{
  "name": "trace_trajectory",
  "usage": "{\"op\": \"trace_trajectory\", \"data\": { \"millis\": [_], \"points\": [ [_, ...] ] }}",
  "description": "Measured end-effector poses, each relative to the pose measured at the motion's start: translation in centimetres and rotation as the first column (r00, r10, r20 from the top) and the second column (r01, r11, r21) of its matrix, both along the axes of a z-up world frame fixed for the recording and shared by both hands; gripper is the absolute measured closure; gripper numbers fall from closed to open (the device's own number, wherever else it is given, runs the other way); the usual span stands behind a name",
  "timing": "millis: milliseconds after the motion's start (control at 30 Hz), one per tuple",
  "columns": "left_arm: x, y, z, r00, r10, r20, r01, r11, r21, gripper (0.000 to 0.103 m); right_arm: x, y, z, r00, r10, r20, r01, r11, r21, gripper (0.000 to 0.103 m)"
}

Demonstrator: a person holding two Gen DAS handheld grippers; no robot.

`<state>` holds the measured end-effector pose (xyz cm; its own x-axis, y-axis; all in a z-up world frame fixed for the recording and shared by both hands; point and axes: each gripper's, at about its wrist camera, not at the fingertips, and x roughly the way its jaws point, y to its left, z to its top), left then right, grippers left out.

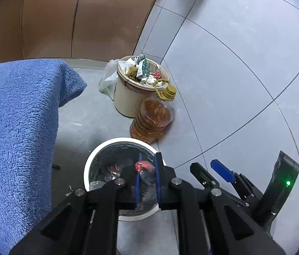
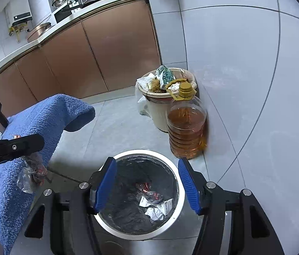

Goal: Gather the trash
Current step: 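Open both tools to drop the bag and wrapper into the bin, then move both tools back toward the towel with remaining wrappers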

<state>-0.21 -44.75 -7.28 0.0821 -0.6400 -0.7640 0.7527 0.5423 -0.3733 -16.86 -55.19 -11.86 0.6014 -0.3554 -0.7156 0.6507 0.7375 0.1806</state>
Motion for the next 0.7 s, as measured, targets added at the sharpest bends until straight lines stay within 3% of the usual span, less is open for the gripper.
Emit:
{"op": "trace_trajectory", "data": {
  "millis": [100,167,233,467,567,700],
  "points": [
    [0.4,-0.3,-0.4,1.000,0.000,-0.016,0.000,1.000,-0.006,0.085,-0.2,0.3,0.3,1.000,-0.002,-0.006,0.002,1.000,-0.011,0.044],
    [0.5,-0.3,-0.5,1.000,0.004,-0.024,-0.004,1.000,-0.016,0.061,-0.3,0.5,0.5,1.000,-0.003,-0.008,0.003,1.000,-0.019,0.044],
    [0.6,-0.4,-0.6,1.000,0.016,-0.016,-0.016,1.000,-0.026,0.050,-0.4,0.6,0.7,1.000,-0.005,-0.008,0.005,1.000,-0.024,0.044],
    [0.4,-0.4,-0.8,1.000,0.013,-0.017,-0.013,0.999,-0.034,0.050,-0.9,1.0,1.2,1.000,-0.015,-0.009,0.015,0.999,-0.039,0.044],
    [0.0,0.3,0.2,0.999,0.026,0.021,-0.025,0.999,-0.047,0.050,-0.9,1.1,1.5,1.000,-0.011,-0.005,0.011,0.999,-0.038,0.042],
    [-0.4,2.5,2.2,0.993,0.082,0.085,-0.073,0.992,-0.099,0.050,-0.9,1.9,2.5,1.000,0.003,0.014,-0.002,0.998,-0.055,0.033]
  ]
}}
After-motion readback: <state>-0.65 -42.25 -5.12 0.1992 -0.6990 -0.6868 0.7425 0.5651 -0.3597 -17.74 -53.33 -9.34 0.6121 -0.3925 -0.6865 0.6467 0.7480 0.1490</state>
